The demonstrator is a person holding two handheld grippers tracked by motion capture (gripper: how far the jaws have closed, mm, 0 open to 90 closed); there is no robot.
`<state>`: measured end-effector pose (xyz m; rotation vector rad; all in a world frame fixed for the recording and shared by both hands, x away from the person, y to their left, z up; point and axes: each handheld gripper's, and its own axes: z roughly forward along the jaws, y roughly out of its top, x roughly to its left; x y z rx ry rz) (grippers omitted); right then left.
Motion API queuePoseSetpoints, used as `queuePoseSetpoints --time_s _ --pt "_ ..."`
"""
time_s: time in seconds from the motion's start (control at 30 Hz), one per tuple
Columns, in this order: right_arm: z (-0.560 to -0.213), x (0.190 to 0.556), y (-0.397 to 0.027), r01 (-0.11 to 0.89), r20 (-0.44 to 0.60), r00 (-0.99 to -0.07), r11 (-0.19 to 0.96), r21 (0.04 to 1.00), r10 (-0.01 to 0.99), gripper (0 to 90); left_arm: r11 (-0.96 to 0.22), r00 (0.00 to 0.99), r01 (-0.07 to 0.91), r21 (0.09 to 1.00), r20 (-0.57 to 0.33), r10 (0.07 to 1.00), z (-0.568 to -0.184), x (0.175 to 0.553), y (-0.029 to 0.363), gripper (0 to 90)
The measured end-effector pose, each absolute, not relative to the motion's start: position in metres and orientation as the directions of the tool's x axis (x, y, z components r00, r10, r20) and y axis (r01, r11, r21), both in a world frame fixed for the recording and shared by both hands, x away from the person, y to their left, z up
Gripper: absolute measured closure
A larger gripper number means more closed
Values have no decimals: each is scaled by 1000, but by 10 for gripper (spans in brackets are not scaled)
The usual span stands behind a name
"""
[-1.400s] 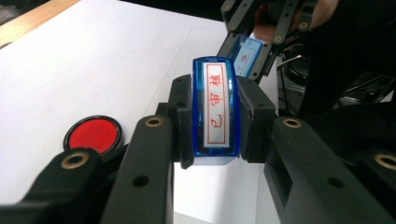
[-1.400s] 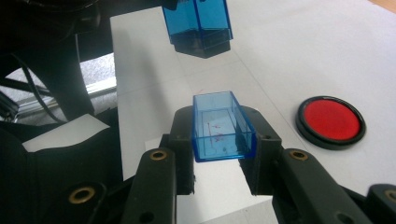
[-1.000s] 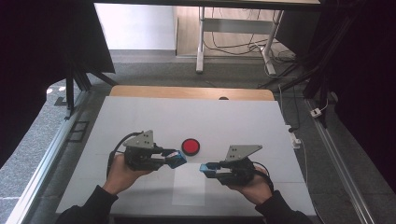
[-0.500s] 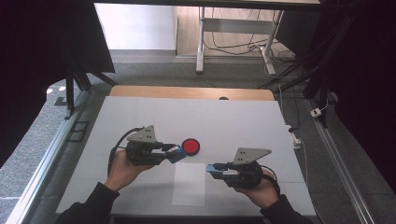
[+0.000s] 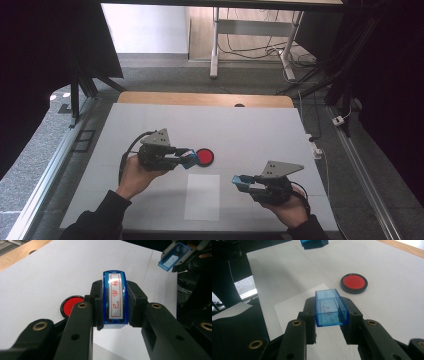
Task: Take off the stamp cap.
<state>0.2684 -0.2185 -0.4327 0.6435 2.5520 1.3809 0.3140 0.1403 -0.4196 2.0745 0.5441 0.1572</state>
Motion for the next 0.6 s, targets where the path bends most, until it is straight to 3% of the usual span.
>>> queuePoseSetpoints --time_s 0.6 --pt "-436 257 -246 305 31 -863 471 828 505 682 -439 882 336 833 -113 458 -422 330 137 700"
